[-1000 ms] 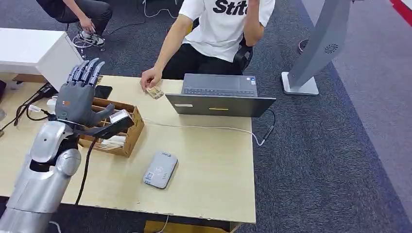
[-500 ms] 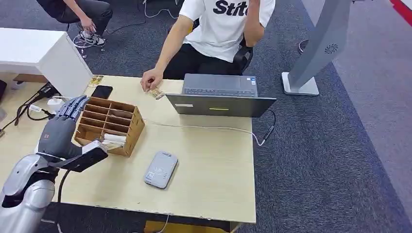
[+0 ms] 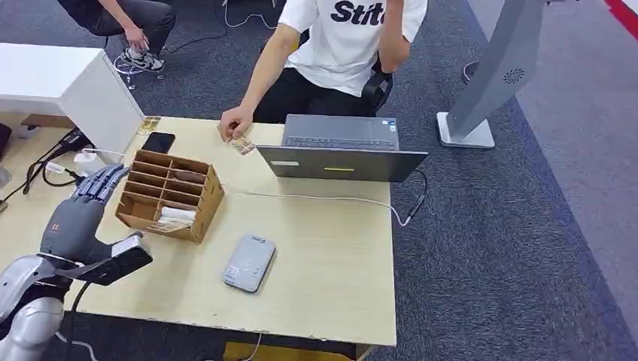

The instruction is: Pass the card to the sensor for recognition and then transmit it.

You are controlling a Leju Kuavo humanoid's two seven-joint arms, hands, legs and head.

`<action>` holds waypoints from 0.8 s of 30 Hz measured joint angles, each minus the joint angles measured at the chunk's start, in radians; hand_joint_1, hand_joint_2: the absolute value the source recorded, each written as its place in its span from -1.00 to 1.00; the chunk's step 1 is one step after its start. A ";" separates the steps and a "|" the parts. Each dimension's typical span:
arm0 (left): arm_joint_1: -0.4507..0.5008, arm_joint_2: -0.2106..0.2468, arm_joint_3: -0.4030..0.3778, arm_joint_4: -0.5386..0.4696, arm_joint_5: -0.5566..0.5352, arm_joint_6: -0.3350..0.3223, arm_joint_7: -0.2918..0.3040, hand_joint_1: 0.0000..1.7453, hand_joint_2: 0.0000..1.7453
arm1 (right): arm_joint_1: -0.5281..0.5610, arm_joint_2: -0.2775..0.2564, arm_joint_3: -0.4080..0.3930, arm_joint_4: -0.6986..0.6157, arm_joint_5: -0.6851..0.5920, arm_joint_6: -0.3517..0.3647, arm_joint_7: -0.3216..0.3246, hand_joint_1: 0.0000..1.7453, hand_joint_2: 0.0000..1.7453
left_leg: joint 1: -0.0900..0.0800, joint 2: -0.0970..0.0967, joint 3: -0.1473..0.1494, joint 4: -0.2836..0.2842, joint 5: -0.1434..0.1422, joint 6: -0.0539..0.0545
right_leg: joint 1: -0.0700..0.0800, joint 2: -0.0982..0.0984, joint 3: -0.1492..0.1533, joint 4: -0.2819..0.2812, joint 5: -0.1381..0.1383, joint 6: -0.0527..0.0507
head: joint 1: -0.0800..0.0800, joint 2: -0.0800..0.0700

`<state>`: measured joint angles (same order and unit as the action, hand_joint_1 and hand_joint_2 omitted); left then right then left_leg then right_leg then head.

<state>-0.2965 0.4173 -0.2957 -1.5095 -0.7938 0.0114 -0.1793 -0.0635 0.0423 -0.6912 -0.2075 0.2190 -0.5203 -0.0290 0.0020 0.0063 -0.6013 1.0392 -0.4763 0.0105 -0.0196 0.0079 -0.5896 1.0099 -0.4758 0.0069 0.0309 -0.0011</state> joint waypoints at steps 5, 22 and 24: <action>0.010 0.019 0.007 -0.010 0.005 -0.010 0.000 -1.00 1.00 | 0.000 0.000 -0.001 0.000 0.003 0.000 0.001 -1.00 1.00 | 0.000 0.000 0.000 0.000 0.000 0.000 | 0.000 0.000 0.000 0.000 0.000 0.000 | 0.001 0.000; -0.035 0.054 0.003 0.048 -0.019 -0.095 0.040 -1.00 1.00 | -0.003 0.000 -0.001 -0.002 0.046 0.000 0.017 -1.00 1.00 | 0.000 0.000 0.000 0.000 0.000 0.000 | 0.000 0.000 0.000 0.000 0.000 0.000 | 0.000 0.000; -0.043 0.047 -0.002 0.071 -0.032 -0.087 0.045 -1.00 1.00 | -0.004 0.000 -0.001 -0.003 0.052 0.000 0.019 -1.00 1.00 | 0.000 0.000 0.000 0.000 0.000 0.000 | 0.000 0.000 0.000 0.000 0.000 0.000 | 0.000 0.000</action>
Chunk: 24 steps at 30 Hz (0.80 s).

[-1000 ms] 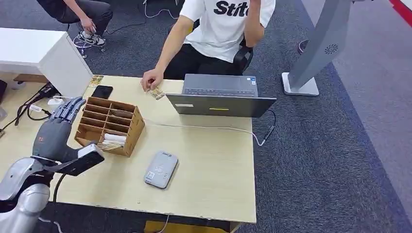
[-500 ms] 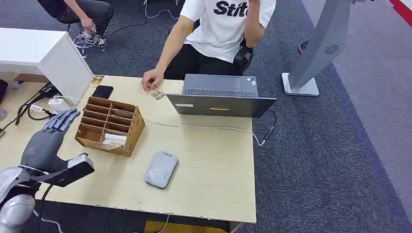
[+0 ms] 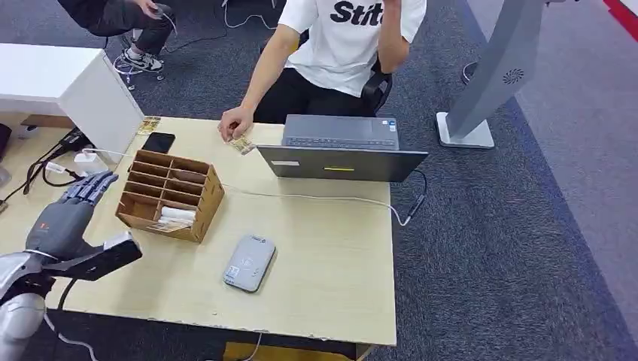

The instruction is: Pass the card to the sensor for recognition and then transmit it.

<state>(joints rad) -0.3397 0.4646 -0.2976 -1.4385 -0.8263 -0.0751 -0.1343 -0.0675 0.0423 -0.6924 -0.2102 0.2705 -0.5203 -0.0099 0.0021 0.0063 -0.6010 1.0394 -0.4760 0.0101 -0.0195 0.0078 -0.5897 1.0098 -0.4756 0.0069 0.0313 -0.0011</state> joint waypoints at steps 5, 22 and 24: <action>-0.011 -0.014 -0.002 0.036 -0.005 0.005 0.005 -1.00 1.00 | -0.001 0.000 0.000 0.000 0.000 0.000 0.001 -1.00 1.00 | 0.000 0.000 0.000 0.000 0.000 0.000 | 0.000 0.000 0.000 0.000 0.000 0.000 | 0.000 0.000; -0.190 -0.133 -0.071 0.282 -0.055 0.040 0.010 -1.00 1.00 | -0.008 0.000 0.000 -0.002 0.064 0.016 0.008 -1.00 1.00 | 0.000 0.000 0.000 0.000 0.001 0.000 | 0.000 0.000 0.000 0.000 0.001 0.000 | 0.000 0.000; -0.197 -0.143 -0.077 0.299 -0.055 0.041 0.010 -1.00 1.00 | -0.008 0.000 0.000 -0.002 0.066 0.016 0.009 -1.00 1.00 | 0.000 0.000 0.000 0.000 0.000 0.000 | 0.000 0.000 0.000 0.000 0.001 0.000 | 0.000 0.000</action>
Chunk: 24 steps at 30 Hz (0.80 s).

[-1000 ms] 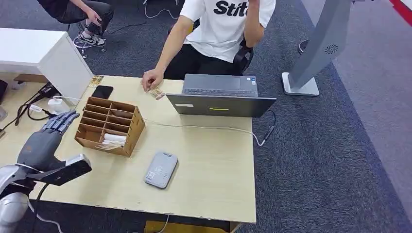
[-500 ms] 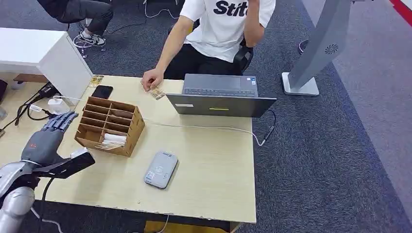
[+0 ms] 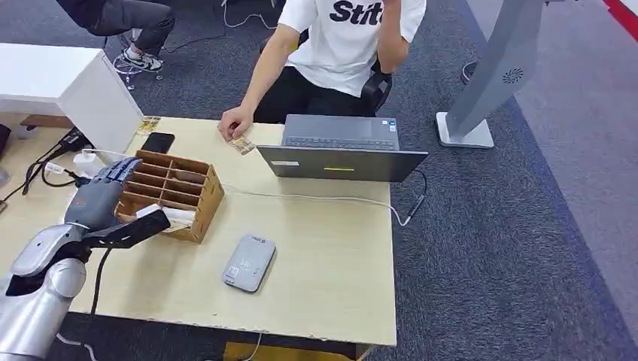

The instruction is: Pass the card to the sensor for recognition and then transmit it.

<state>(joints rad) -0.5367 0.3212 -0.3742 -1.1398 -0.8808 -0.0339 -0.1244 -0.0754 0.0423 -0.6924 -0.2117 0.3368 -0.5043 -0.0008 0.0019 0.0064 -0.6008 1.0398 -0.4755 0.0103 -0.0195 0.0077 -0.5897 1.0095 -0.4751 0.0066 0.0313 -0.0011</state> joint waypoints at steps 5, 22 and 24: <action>-0.013 -0.022 -0.008 0.036 0.002 0.000 0.000 -1.00 1.00 | -0.001 0.000 0.000 0.000 0.008 0.002 0.003 -1.00 1.00 | 0.000 0.000 0.000 0.000 0.000 0.000 | 0.000 0.000 0.000 0.000 0.000 0.000 | 0.000 0.000; -0.039 -0.039 -0.024 0.007 0.049 0.004 -0.016 -1.00 1.00 | 0.000 0.000 -0.008 0.000 0.026 0.002 -0.002 -1.00 1.00 | 0.000 0.000 0.000 0.000 0.000 0.000 | 0.000 0.000 0.000 0.000 0.000 0.000 | 0.000 0.000; -0.043 -0.039 -0.026 -0.010 0.041 0.008 -0.011 -1.00 1.00 | -0.001 0.000 -0.013 0.000 0.029 0.002 -0.004 -1.00 1.00 | 0.000 0.000 0.000 0.000 0.000 0.000 | 0.000 0.000 0.000 0.000 0.000 0.000 | 0.000 0.000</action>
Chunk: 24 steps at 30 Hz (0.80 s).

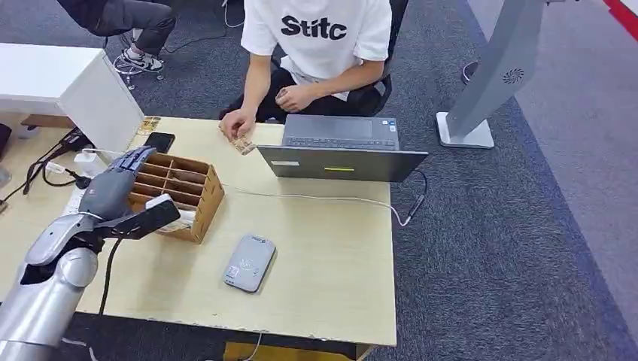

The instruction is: Pass the card to the sensor for recognition and then transmit it.

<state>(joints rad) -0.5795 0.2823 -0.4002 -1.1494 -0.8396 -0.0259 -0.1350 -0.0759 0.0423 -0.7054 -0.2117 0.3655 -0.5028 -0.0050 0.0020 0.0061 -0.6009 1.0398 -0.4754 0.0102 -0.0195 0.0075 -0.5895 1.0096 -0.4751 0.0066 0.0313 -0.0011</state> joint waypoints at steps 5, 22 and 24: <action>-0.006 0.000 -0.004 -0.027 -0.003 0.006 0.007 -1.00 1.00 | 0.000 0.000 -0.004 0.000 0.001 0.000 0.000 -1.00 1.00 | 0.000 0.000 0.000 0.000 0.000 0.000 | 0.000 0.000 0.000 0.000 0.000 0.000 | 0.000 0.000; -0.006 0.000 -0.018 -0.064 0.003 0.002 0.006 -1.00 1.00 | 0.000 0.000 -0.010 0.000 0.007 0.000 0.002 -1.00 1.00 | 0.000 0.000 0.000 0.000 0.000 0.000 | 0.000 0.000 0.000 0.000 0.000 0.000 | 0.000 0.000; -0.006 0.001 -0.022 -0.067 0.023 -0.020 -0.002 -1.00 1.00 | 0.000 0.000 -0.011 0.000 0.009 0.000 0.002 -1.00 1.00 | 0.000 0.000 0.000 0.000 0.000 0.000 | 0.000 0.000 0.000 0.000 0.000 0.000 | 0.000 0.000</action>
<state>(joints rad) -0.5852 0.2831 -0.4223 -1.2162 -0.8171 -0.0454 -0.1370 -0.0756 0.0423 -0.7164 -0.2117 0.3742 -0.5028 -0.0027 0.0020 0.0061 -0.6008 1.0398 -0.4754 0.0102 -0.0195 0.0076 -0.5894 1.0097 -0.4751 0.0066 0.0313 -0.0011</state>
